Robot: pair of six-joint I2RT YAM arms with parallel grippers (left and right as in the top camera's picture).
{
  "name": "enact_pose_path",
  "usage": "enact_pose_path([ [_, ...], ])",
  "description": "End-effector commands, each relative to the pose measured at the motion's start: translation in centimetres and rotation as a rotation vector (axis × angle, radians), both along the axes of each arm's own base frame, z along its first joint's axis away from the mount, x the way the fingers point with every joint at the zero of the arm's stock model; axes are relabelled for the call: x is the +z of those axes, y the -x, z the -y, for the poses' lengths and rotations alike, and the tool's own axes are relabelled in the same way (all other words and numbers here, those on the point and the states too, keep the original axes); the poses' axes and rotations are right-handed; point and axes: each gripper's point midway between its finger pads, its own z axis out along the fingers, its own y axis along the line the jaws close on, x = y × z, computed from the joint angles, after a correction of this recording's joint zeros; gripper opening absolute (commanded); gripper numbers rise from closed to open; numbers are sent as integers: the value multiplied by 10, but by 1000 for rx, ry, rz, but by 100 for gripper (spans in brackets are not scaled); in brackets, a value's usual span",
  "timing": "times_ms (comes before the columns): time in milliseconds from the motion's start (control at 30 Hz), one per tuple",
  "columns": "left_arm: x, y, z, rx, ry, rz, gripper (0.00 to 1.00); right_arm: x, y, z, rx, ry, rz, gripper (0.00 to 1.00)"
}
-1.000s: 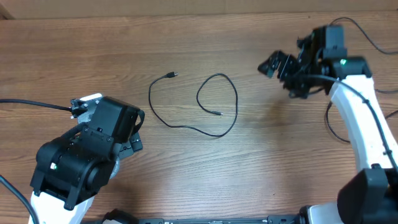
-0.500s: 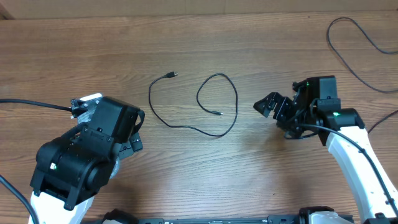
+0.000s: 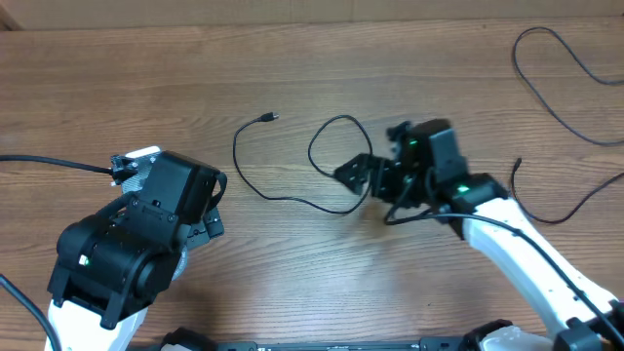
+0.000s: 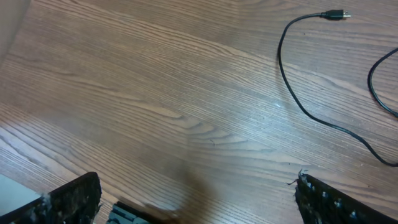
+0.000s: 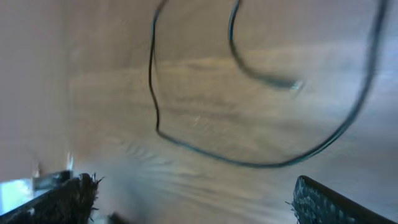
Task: Untangle cables
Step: 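Bring the right gripper back to the remaining cable and grasp it, then drag the remaining cable up-right with the right gripper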
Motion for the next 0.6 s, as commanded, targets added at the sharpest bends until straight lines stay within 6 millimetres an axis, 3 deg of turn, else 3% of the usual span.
enact_pose_path([
  [0,2,-1,-4,23,-9,16,100,-27,15,-19,-233,-73,-357,100],
  [100,2,-1,-4,23,-9,16,100,-53,28,-33,-406,-80,-606,100],
  [200,2,-1,-4,23,-9,16,100,-67,38,-43,-461,-67,-704,100],
  [333,2,-1,-4,23,-9,16,100,-78,44,-55,-541,-59,-762,100],
  [567,2,-1,-4,22,-10,16,99,-81,26,-58,-771,-90,-720,100],
])
